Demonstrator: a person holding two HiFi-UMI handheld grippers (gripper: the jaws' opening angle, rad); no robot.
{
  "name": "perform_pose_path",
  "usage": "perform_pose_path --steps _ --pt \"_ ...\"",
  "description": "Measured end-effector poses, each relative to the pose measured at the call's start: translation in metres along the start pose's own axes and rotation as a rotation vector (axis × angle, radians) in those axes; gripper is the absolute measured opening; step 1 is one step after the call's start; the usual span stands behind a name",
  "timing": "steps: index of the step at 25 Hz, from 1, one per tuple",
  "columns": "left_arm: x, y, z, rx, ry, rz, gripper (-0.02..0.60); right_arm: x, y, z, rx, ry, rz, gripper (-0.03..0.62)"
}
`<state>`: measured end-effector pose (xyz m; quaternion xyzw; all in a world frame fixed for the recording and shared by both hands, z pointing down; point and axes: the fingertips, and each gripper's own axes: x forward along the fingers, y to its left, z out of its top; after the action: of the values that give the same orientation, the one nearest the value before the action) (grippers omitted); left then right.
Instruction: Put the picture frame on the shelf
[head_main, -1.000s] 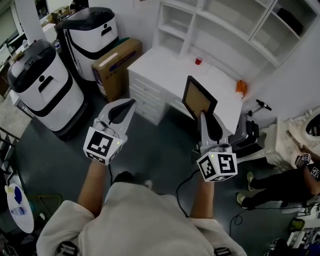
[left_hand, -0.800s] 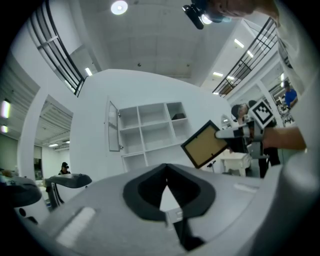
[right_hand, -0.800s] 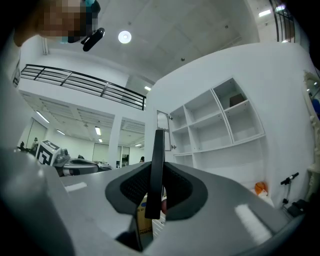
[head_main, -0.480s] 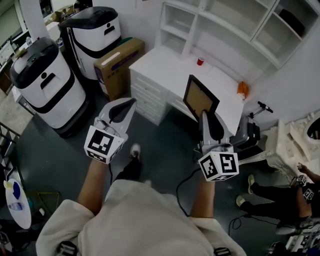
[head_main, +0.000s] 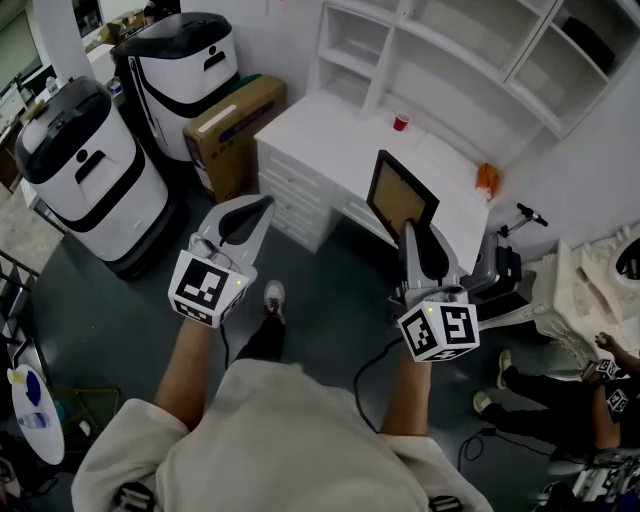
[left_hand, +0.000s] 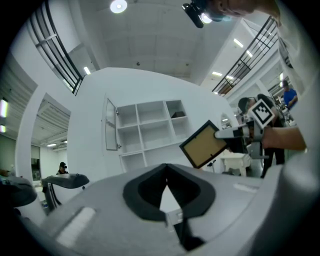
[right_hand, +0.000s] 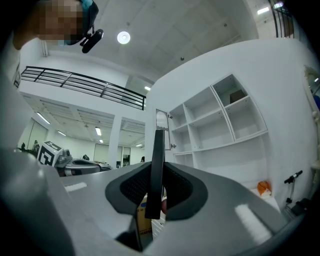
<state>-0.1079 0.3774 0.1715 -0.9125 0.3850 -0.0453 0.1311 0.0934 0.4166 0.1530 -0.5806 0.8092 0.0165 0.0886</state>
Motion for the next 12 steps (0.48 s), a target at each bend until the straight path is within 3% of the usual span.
perform_pose_path --steps 12 --pt "0.060 0.041 -0.011 -0.009 -0.019 -0.018 0.003 0.056 -0.032 -0.001 -0.016 -0.017 -0.021 0.075"
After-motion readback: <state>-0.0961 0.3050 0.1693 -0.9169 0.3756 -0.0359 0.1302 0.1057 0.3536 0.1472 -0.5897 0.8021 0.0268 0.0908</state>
